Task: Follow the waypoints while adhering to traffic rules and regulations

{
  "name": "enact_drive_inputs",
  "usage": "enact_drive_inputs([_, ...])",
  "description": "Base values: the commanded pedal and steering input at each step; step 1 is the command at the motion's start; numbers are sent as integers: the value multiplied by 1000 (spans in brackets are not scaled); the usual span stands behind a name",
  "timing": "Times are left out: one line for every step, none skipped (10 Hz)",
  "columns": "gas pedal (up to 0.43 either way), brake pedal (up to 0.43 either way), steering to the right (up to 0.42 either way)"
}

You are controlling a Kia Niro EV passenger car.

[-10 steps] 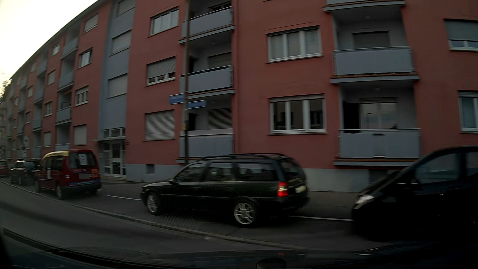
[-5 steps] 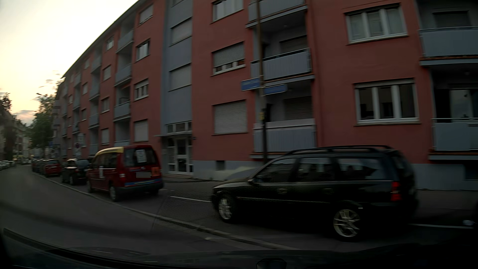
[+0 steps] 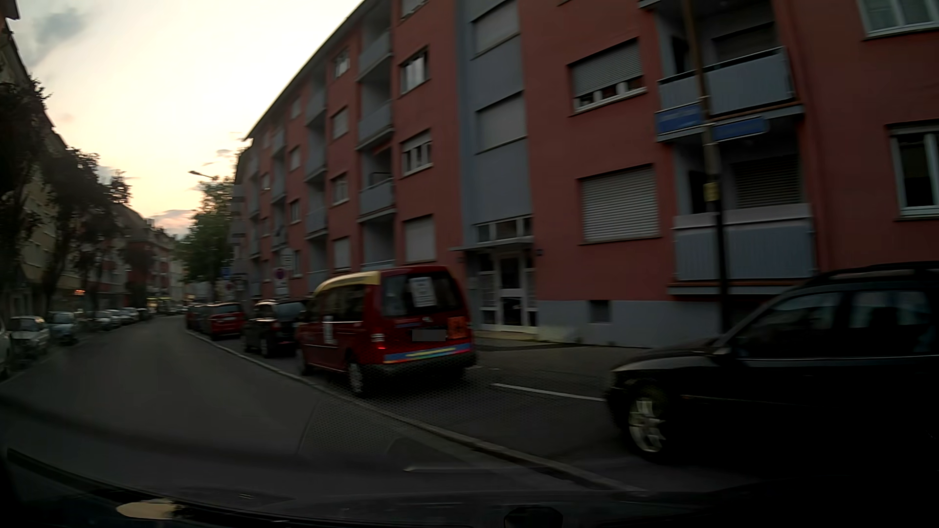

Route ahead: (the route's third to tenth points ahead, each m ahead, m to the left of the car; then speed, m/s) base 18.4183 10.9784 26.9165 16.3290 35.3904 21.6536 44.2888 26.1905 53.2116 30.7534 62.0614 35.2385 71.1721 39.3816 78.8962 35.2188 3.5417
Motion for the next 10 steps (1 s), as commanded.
enact_drive_inputs([67,0,-551])
enact_drive_inputs([67,0,-514])
enact_drive_inputs([67,0,-486])
enact_drive_inputs([67,0,-458])
enact_drive_inputs([67,0,-428])
enact_drive_inputs([67,0,-397])
enact_drive_inputs([67,0,-361])
enact_drive_inputs([67,0,-323])
enact_drive_inputs([67,0,-298])
enact_drive_inputs([67,0,-262])
